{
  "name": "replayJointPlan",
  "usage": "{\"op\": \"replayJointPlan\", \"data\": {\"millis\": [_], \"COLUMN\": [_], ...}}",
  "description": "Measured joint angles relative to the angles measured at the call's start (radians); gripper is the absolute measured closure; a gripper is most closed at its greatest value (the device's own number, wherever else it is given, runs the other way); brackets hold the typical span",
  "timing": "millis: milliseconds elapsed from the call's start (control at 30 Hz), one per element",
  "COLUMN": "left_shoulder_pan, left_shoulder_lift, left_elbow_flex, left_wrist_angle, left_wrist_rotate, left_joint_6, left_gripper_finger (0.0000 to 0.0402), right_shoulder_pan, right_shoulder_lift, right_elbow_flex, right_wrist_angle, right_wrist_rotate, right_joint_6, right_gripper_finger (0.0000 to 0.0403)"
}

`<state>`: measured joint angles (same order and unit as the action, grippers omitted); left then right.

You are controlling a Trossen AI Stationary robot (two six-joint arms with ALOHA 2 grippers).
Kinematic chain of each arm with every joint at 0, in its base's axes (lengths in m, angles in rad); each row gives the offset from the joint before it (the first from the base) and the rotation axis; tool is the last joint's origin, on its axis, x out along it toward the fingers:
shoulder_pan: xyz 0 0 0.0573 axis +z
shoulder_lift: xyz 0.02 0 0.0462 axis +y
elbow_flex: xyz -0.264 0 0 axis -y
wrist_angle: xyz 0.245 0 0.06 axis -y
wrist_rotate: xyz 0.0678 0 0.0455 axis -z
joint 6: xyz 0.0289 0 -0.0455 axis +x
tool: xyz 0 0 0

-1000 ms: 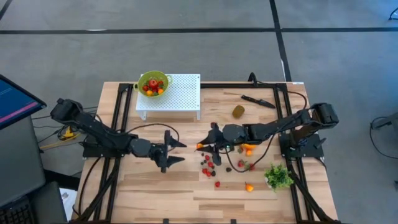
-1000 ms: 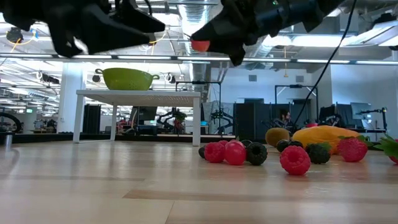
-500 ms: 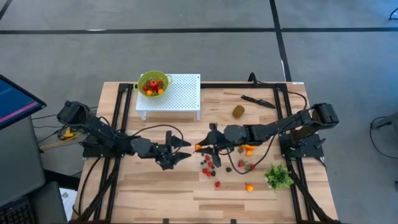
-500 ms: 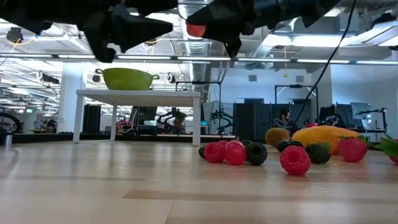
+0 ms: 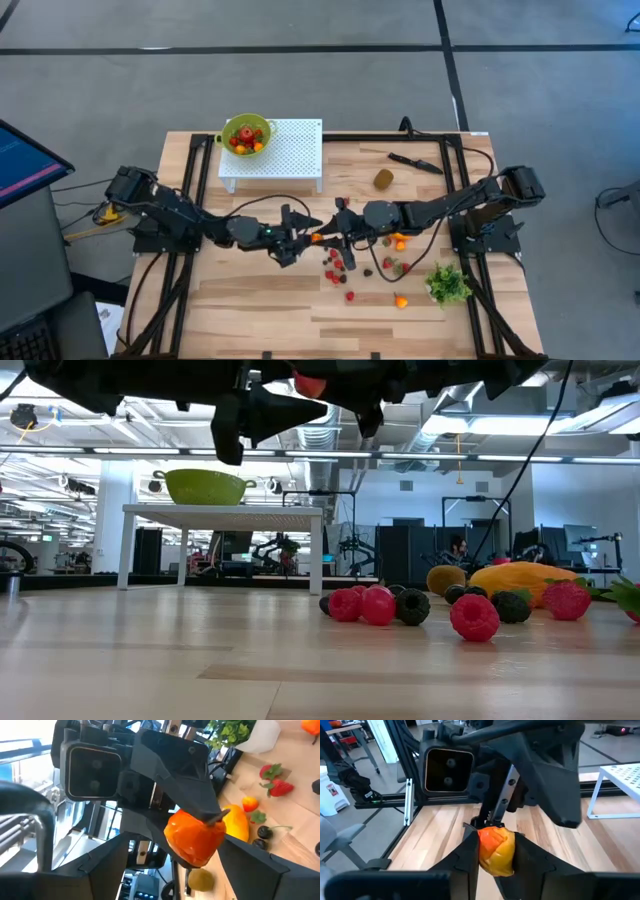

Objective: Pick & Place Fruit
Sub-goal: Put the peach into the green strainer bowl on the shelf

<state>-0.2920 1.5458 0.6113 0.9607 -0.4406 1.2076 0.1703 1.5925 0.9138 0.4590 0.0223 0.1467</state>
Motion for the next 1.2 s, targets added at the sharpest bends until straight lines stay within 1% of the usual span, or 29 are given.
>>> {"op": "replayJointPlan", "data": {"millis": [133, 300, 533, 633, 733, 1033, 1200], "left_shoulder_pan": [-0.006, -0.006, -0.006, -0.006, -0.006, -0.01, -0.01], "left_shoulder_lift": [0.0, 0.0, -0.002, -0.002, -0.003, -0.003, -0.003], "left_elbow_flex": [0.0, 0.0, 0.0, 0.0, 0.0, -0.001, -0.001], "left_wrist_angle": [0.002, 0.007, 0.016, 0.023, 0.025, 0.031, 0.036], "left_wrist_rotate": [0.022, 0.023, 0.019, 0.013, 0.013, 0.021, 0.013], "left_joint_6": [0.0, 0.0, 0.005, 0.011, 0.011, 0.003, -0.008], "left_gripper_finger": [0.0125, 0.0173, 0.0244, 0.0267, 0.0274, 0.0268, 0.0271], "right_shoulder_pan": [0.0, 0.0, -0.003, -0.003, -0.003, -0.007, -0.014], "right_shoulder_lift": [0.0, 0.0, 0.0, 0.0, 0.0, 0.0, 0.0], "right_elbow_flex": [0.0, 0.0, -0.001, -0.001, -0.001, -0.001, -0.001], "right_wrist_angle": [0.002, 0.042, 0.047, 0.05, 0.052, 0.054, 0.058], "right_wrist_rotate": [0.0, 0.0, 0.0, 0.0, 0.0, 0.0, 0.0], "right_joint_6": [0.0, 0.0, 0.007, 0.011, 0.011, 0.009, 0.031], "right_gripper_finger": [0.0316, 0.0316, 0.0316, 0.0316, 0.0316, 0.0315, 0.0298]}}
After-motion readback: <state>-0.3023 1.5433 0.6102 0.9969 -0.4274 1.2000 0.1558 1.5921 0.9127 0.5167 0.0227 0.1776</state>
